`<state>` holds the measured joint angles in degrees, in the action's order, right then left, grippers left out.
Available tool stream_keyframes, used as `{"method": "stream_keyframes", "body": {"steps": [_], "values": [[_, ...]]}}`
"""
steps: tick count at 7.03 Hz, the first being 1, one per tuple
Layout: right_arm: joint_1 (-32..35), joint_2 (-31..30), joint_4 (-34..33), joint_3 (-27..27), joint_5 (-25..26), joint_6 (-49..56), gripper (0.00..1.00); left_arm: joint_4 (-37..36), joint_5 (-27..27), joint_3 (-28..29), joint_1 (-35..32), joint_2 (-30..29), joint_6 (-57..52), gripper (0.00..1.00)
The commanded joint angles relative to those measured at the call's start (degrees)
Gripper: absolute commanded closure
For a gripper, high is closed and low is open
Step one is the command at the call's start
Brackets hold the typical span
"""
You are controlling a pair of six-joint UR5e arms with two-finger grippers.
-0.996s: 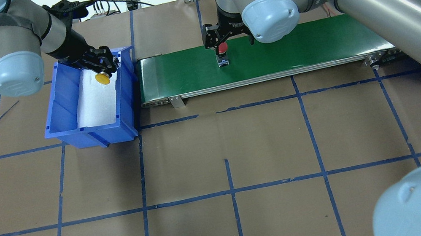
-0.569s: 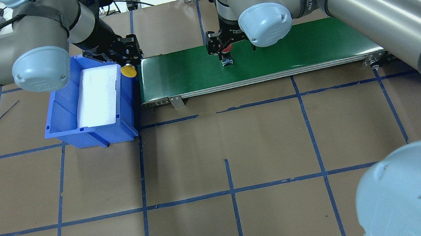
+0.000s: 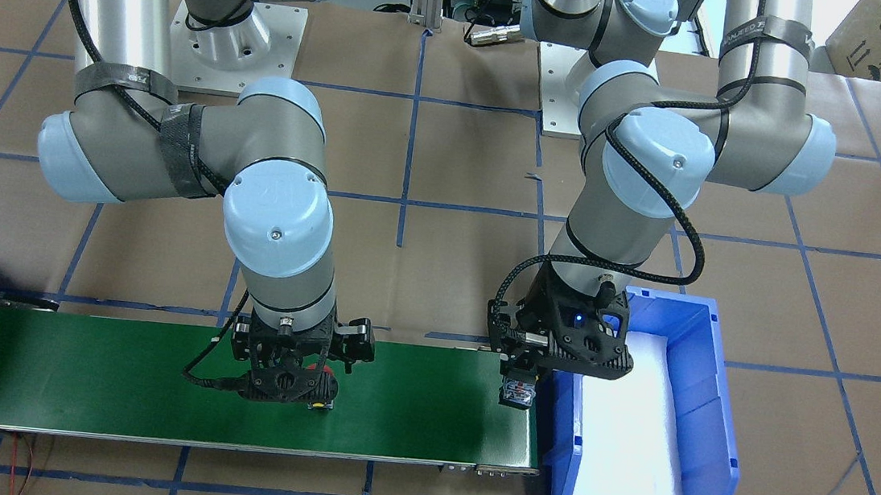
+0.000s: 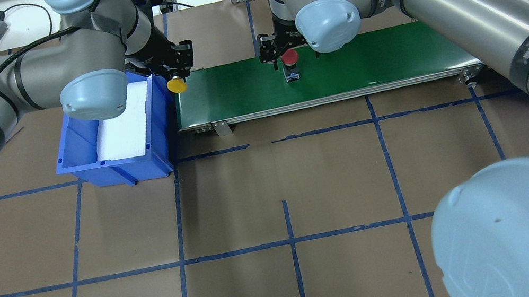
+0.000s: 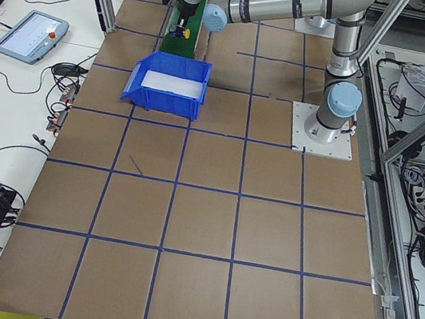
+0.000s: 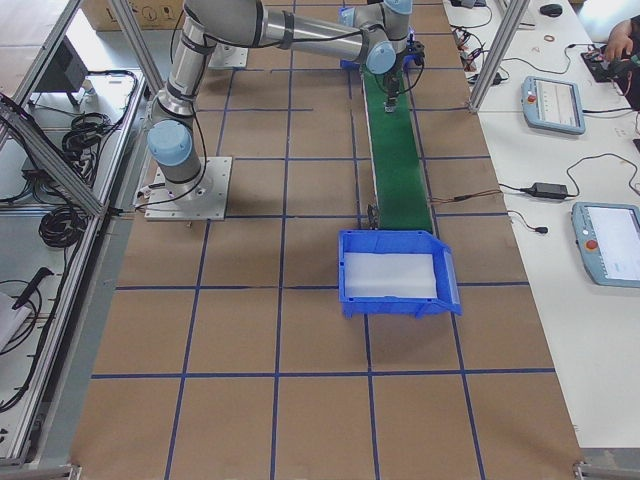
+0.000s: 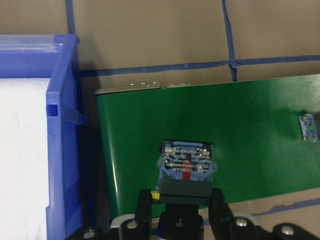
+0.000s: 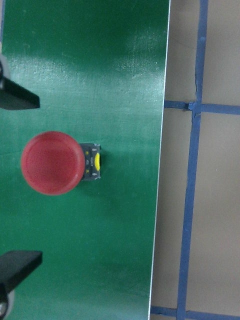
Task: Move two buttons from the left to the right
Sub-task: 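Lift the red button with the right gripper while the left carries yellow to the belt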
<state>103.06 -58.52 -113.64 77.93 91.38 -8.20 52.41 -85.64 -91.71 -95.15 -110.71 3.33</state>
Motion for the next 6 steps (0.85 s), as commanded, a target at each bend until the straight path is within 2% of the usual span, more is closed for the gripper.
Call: {"method": "stream_keyframes", "body": {"steps": [1,4,5,6], "values": [[-0.9,0.6,0.0,-0.2,0.0,0.8,0.00,-3.8,-0.3,0.0,0.0,-3.1,4.6,0.58],[-2.4,1.5,0.0,-0.8,-0.6,0.9,0.02,-4.0,0.4,-0.6,-0.6,-4.0,7.4,0.60],[-2.7,1.5,-0.1,-0.8,-0.6,0.9,0.20,-4.1,0.1,-0.9,-1.6,-3.8,7.9,0.60],[-2.7,1.5,-0.1,-0.8,-0.7,0.7,0.60,-4.7,-0.3,-1.9,-1.6,-4.1,8.1,0.61]]}}
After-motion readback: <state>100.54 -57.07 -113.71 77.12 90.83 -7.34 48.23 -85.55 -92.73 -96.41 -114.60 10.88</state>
